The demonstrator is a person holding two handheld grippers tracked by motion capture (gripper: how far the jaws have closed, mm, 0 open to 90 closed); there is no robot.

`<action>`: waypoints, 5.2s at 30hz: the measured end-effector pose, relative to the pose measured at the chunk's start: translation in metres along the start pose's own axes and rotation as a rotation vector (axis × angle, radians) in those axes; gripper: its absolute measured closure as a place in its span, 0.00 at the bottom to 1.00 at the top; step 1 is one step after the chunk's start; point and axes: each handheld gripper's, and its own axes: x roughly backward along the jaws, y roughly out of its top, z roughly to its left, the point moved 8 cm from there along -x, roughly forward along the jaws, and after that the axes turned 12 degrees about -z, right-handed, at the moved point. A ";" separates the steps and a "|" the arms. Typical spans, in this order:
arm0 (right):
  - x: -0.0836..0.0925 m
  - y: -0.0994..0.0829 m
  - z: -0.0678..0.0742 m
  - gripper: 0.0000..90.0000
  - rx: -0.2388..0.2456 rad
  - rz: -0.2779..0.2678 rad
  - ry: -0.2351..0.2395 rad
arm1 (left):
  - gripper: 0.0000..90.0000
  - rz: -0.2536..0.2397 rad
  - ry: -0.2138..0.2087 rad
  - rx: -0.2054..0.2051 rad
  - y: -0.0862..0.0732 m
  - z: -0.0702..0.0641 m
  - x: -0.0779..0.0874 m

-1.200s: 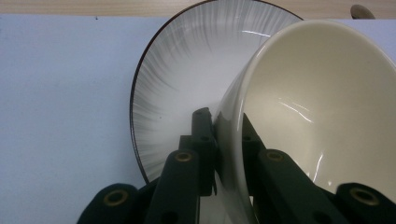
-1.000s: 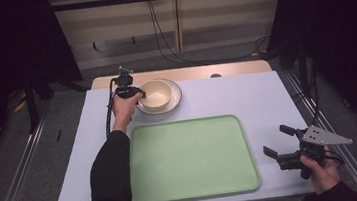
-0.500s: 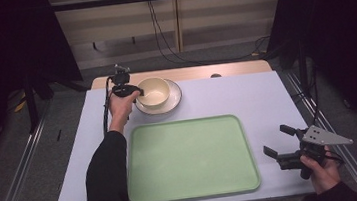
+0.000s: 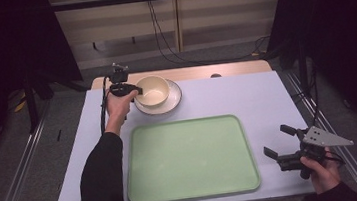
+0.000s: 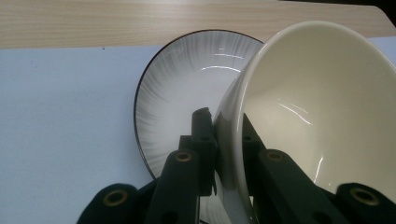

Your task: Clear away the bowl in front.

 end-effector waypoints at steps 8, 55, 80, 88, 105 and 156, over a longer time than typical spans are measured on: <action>0.000 -0.001 0.000 0.01 -0.001 0.003 -0.002 | 0.92 0.004 -0.035 -0.020 -0.001 -0.011 0.002; 0.000 0.001 -0.001 0.01 0.011 -0.016 -0.021 | 0.92 0.058 -0.274 -0.182 -0.018 -0.111 0.010; -0.001 0.001 -0.001 0.01 0.023 -0.019 -0.009 | 0.92 0.134 -0.341 -0.204 -0.046 -0.160 -0.013; -0.001 0.001 -0.001 0.01 0.022 -0.020 -0.011 | 0.92 0.172 -0.361 -0.247 -0.051 -0.177 -0.020; -0.001 0.001 -0.001 0.01 0.024 -0.020 -0.010 | 0.92 0.200 -0.385 -0.223 -0.067 -0.209 -0.041; 0.000 0.001 -0.001 0.01 0.018 -0.017 -0.017 | 0.92 0.258 -0.392 -0.265 -0.102 -0.228 -0.070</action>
